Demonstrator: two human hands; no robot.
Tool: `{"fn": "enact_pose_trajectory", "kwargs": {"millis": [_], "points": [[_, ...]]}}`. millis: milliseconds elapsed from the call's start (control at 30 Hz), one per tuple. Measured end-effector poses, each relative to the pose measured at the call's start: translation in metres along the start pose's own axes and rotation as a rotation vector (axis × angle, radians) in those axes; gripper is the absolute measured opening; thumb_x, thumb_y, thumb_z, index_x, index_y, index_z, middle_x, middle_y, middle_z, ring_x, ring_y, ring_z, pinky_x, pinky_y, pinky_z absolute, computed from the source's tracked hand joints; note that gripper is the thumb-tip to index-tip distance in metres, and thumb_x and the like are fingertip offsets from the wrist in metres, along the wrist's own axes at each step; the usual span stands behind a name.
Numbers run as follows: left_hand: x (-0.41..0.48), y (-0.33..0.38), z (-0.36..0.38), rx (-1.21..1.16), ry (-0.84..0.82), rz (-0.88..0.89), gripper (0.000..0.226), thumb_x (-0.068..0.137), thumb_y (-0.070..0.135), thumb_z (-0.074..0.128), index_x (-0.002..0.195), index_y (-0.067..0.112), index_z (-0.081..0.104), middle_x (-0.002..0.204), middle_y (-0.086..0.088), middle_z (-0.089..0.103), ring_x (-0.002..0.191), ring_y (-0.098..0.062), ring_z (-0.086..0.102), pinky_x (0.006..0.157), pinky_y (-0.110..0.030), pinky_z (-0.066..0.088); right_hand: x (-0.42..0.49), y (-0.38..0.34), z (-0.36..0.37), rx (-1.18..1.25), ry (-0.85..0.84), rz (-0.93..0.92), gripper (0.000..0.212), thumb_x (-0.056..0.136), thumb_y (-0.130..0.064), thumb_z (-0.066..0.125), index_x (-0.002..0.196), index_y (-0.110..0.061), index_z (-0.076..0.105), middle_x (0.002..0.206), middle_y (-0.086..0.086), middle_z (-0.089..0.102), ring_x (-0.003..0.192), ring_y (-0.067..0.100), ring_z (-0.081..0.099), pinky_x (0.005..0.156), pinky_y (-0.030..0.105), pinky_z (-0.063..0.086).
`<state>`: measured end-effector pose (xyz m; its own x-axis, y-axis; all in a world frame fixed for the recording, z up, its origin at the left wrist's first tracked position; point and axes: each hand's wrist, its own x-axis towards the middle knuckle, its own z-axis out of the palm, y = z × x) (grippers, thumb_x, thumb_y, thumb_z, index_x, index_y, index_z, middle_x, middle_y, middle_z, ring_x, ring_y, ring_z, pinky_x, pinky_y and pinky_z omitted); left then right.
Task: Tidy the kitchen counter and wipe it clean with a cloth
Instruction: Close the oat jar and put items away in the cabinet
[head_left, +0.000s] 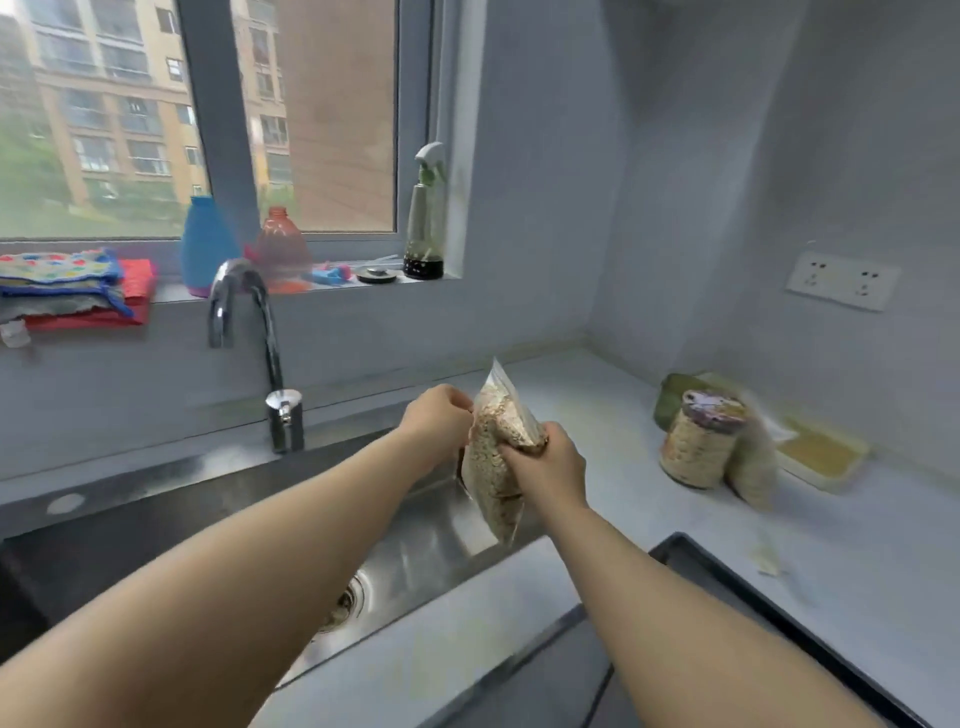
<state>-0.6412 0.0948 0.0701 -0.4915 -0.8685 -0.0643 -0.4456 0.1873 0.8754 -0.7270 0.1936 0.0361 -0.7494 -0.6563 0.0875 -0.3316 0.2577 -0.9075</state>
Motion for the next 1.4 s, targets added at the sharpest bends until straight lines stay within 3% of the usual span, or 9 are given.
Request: {"fn": "enact_pose_trajectory", "kwargs": {"millis": [167,467,633,733,867,1000,1167,1267,1400], "points": [[-0.006,0.045,0.106,0.003,-0.164,0.048,0.027,0.090,0.008,0.044,0.114,0.012,0.057,0.086,-0.009,0.062,0.082,-0.025,0.063,0.069,-0.031,0.052,0.017,0.051,-0.103,0.029,0.087,0.040,0.024,0.084,-0.020,0.066,0.104,-0.012,0.056,0.091,-0.001,0.057,0.086,0.019,0.054,0.057,0.024,0.039],[0.024,0.095,0.237,0.029,-0.365,0.116,0.033,0.090,0.004,0.041,0.119,0.011,0.055,0.081,-0.006,0.055,0.082,-0.025,0.057,0.059,-0.026,0.045,0.053,0.113,-0.208,0.074,0.289,0.143,0.020,0.085,-0.017,0.066,0.104,-0.021,0.060,0.092,-0.005,0.058,0.089,0.017,0.053,0.074,0.025,0.041],[0.065,0.108,0.264,-0.034,-0.458,0.070,0.034,0.093,0.004,0.038,0.124,0.012,0.050,0.094,-0.010,0.055,0.072,-0.021,0.057,0.058,-0.028,0.047,0.105,0.125,-0.208,0.046,0.373,0.155,0.027,0.083,-0.019,0.069,0.108,-0.015,0.063,0.101,-0.001,0.049,0.100,0.023,0.054,0.082,0.029,0.046],[0.099,0.113,0.267,-0.072,-0.474,0.026,0.036,0.094,0.005,0.038,0.128,0.013,0.047,0.085,-0.005,0.051,0.064,-0.019,0.056,0.059,-0.029,0.048,0.143,0.130,-0.193,0.058,0.387,0.175,0.030,0.080,-0.024,0.073,0.108,-0.019,0.065,0.113,0.008,0.058,0.101,0.026,0.057,0.086,0.035,0.051],[0.148,0.108,0.263,-0.095,-0.461,-0.032,0.039,0.095,0.003,0.036,0.130,0.013,0.049,0.094,-0.006,0.053,0.063,-0.017,0.054,0.061,-0.029,0.049,0.190,0.135,-0.162,0.071,0.380,0.210,0.029,0.079,-0.025,0.073,0.107,-0.018,0.068,0.105,0.005,0.067,0.100,0.025,0.061,0.087,0.040,0.053],[0.177,0.100,0.271,-0.182,-0.499,-0.080,0.041,0.094,0.000,0.037,0.130,0.013,0.048,0.085,-0.003,0.055,0.067,-0.017,0.054,0.062,-0.027,0.049,0.216,0.145,-0.142,0.136,0.414,0.263,0.025,0.085,-0.016,0.067,0.109,-0.012,0.069,0.096,0.002,0.068,0.092,0.021,0.060,0.081,0.029,0.049],[0.196,0.089,0.300,-0.144,-0.592,-0.011,0.048,0.092,-0.004,0.037,0.136,0.011,0.047,0.127,-0.009,0.051,0.097,-0.024,0.051,0.070,-0.028,0.046,0.230,0.168,-0.127,0.164,0.451,0.408,0.015,0.089,-0.016,0.061,0.101,-0.012,0.069,0.093,0.007,0.067,0.085,0.021,0.056,0.076,0.028,0.044],[0.202,0.083,0.310,-0.109,-0.565,0.041,0.045,0.093,-0.001,0.036,0.134,0.012,0.049,0.134,-0.008,0.051,0.096,-0.023,0.052,0.083,-0.034,0.047,0.232,0.174,-0.129,0.160,0.444,0.462,0.014,0.086,-0.014,0.062,0.098,-0.015,0.070,0.086,0.001,0.064,0.083,0.020,0.055,0.067,0.025,0.041],[0.205,0.084,0.308,-0.039,-0.543,0.052,0.047,0.091,-0.002,0.034,0.132,0.014,0.049,0.132,-0.010,0.049,0.093,-0.022,0.049,0.070,-0.029,0.044,0.230,0.167,-0.139,0.135,0.368,0.510,0.020,0.084,-0.005,0.059,0.100,-0.013,0.068,0.085,0.002,0.060,0.076,0.018,0.051,0.051,0.019,0.034]]}}
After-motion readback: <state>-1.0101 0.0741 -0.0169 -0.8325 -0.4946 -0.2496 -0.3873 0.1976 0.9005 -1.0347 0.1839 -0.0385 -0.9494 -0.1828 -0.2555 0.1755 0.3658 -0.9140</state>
